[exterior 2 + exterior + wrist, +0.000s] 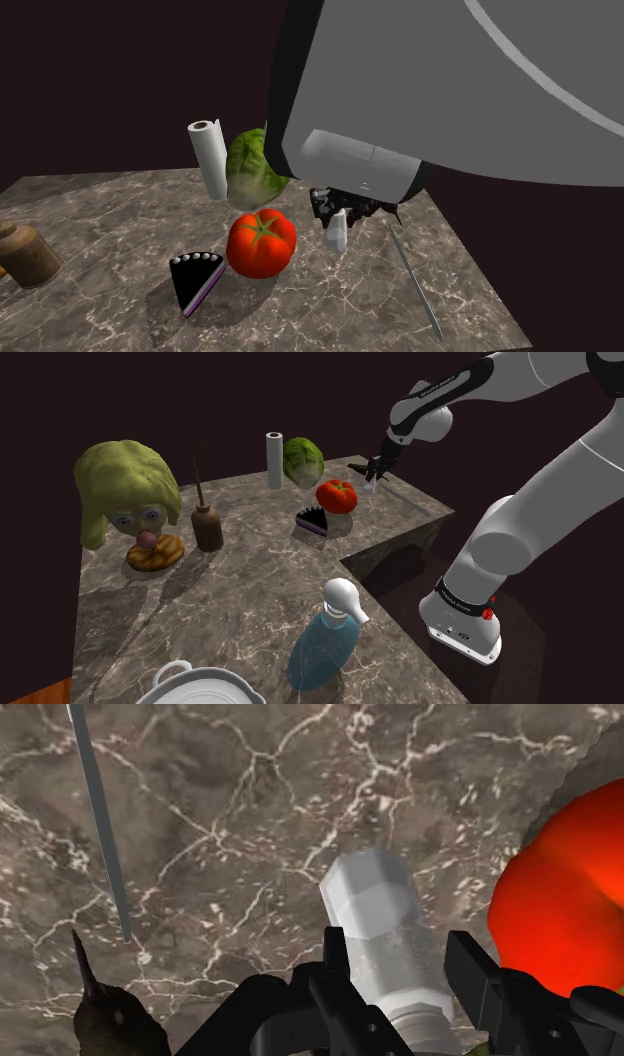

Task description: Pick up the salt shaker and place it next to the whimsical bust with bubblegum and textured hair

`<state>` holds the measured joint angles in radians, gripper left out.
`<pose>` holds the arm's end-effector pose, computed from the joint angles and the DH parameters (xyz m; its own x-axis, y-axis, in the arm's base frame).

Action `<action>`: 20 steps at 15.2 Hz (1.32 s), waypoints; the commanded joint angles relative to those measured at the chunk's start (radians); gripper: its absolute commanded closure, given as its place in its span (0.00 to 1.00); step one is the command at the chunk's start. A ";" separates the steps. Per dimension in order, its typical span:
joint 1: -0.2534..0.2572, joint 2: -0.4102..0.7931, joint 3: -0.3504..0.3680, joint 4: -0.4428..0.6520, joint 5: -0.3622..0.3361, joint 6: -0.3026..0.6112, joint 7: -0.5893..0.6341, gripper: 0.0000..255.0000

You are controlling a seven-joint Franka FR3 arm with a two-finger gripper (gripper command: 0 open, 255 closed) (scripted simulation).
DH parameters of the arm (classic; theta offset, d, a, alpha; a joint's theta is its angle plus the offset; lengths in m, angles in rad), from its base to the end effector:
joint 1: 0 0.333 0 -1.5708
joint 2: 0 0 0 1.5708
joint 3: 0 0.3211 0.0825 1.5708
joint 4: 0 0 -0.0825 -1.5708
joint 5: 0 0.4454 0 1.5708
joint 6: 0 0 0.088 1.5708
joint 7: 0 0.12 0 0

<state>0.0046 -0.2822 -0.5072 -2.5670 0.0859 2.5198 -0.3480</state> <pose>0.4374 -0.2293 0.3221 0.9443 -0.2229 0.2423 -0.1983 -0.9725 -0.1218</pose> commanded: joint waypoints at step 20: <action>-0.045 -0.147 0.072 0.170 -0.085 -0.306 0.105 1.00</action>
<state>-0.0398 -0.4252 -0.4386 -2.4074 0.0022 2.2286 -0.2472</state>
